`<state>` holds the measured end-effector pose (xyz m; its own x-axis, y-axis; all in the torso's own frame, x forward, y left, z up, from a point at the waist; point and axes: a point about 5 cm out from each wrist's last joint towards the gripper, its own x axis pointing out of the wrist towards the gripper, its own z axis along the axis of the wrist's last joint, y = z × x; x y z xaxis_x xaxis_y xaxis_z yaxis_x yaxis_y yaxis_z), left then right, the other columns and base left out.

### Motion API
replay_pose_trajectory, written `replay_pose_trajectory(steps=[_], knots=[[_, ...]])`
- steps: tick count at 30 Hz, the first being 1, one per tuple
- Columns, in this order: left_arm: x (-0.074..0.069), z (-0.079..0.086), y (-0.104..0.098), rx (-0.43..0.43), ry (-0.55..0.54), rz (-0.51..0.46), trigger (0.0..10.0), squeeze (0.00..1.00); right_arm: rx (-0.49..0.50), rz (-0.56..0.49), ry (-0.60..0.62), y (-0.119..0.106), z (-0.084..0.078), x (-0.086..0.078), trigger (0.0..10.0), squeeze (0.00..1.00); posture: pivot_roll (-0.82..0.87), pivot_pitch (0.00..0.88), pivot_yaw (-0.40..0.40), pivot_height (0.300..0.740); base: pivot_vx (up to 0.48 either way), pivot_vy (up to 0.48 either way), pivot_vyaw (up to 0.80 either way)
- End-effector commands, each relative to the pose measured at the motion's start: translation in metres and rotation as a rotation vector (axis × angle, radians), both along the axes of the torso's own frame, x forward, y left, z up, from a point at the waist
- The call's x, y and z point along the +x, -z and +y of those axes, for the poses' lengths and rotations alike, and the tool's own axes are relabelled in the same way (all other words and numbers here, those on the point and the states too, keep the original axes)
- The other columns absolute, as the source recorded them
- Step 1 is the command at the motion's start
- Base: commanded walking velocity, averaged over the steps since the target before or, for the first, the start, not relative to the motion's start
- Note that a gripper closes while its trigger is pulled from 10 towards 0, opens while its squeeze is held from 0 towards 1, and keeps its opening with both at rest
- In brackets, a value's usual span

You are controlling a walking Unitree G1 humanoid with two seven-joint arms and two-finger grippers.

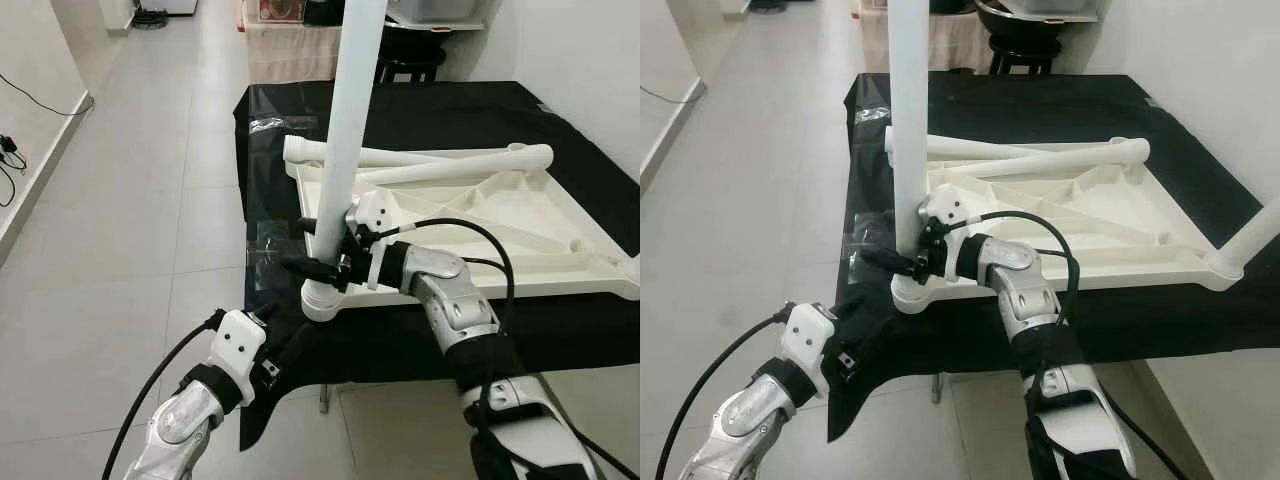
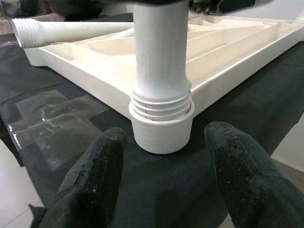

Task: Building children table

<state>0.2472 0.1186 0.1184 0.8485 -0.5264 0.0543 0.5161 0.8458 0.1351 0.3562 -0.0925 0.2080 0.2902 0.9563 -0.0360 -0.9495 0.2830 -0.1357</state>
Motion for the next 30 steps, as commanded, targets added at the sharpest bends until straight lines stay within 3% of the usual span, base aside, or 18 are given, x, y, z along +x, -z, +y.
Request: replay_pose_trajectory(steps=[1,2,12,18,20,22,23,24,25,26,29,30], knots=[[-0.002,0.0,0.005,0.013,-0.003,0.013,10.0,0.0,0.014,0.02,-0.079,-0.006,0.003,0.002,9.2,0.0,0.01,0.114,-0.071,0.74,0.0,0.0,0.0],[-0.003,-0.001,0.005,0.013,-0.003,0.014,10.0,0.0,0.025,0.033,-0.091,-0.008,0.002,0.004,0.0,0.0,0.02,0.116,-0.072,0.74,0.0,0.0,0.0],[-0.005,-0.002,0.004,0.011,-0.004,0.014,10.0,0.0,0.042,0.054,-0.108,-0.008,-0.007,0.008,0.0,0.0,0.02,0.127,-0.073,0.74,0.0,0.0,0.0],[-0.006,-0.002,0.004,0.006,-0.003,0.014,10.0,0.0,0.051,0.019,0.036,0.0,-0.02,0.008,0.0,0.0,0.0,0.137,-0.072,0.74,0.0,0.0,0.0],[-0.006,-0.002,0.003,0.004,-0.001,0.014,10.0,0.0,0.042,0.002,0.217,0.011,-0.03,0.011,0.0,0.0,0.0,0.138,-0.073,0.74,0.0,0.0,0.0],[-0.006,-0.001,0.003,0.003,-0.001,0.014,10.0,0.0,0.039,-0.002,0.261,0.014,-0.032,0.011,0.0,0.0,0.0,0.138,-0.073,0.74,0.0,0.0,0.0],[-0.006,-0.001,0.003,0.003,0.001,0.014,10.0,0.0,0.084,0.024,0.482,0.026,-0.035,0.011,0.0,0.0,0.0,0.14,-0.083,0.74,0.0,0.0,0.0],[-0.006,0.0,0.003,0.004,0.002,0.014,10.0,0.0,0.095,0.066,0.683,0.049,-0.03,-0.001,0.0,0.0,-0.01,0.14,-0.084,0.74,0.0,0.0,0.0],[-0.006,0.0,0.003,0.004,0.002,0.014,10.0,0.0,0.095,0.066,0.683,0.049,-0.03,-0.001,0.0,0.0,-0.01,0.14,-0.084,0.74,0.0,0.0,0.0],[-0.006,0.001,0.003,0.004,0.002,0.014,10.0,0.0,0.087,0.075,0.783,0.069,-0.018,-0.021,0.0,0.0,0.0,0.146,-0.07,0.74,0.0,0.0,0.0],[-0.006,0.001,0.003,0.004,0.002,0.014,10.0,0.0,0.087,0.075,0.783,0.069,-0.018,-0.021,0.0,0.0,0.0,0.146,-0.07,0.74,0.0,0.0,0.0],[-0.005,0.002,0.003,0.008,0.001,0.013,10.0,0.0,0.064,0.037,0.811,0.073,-0.008,-0.032,0.0,0.0,0.0,0.135,-0.058,0.74,0.0,0.0,0.0]])
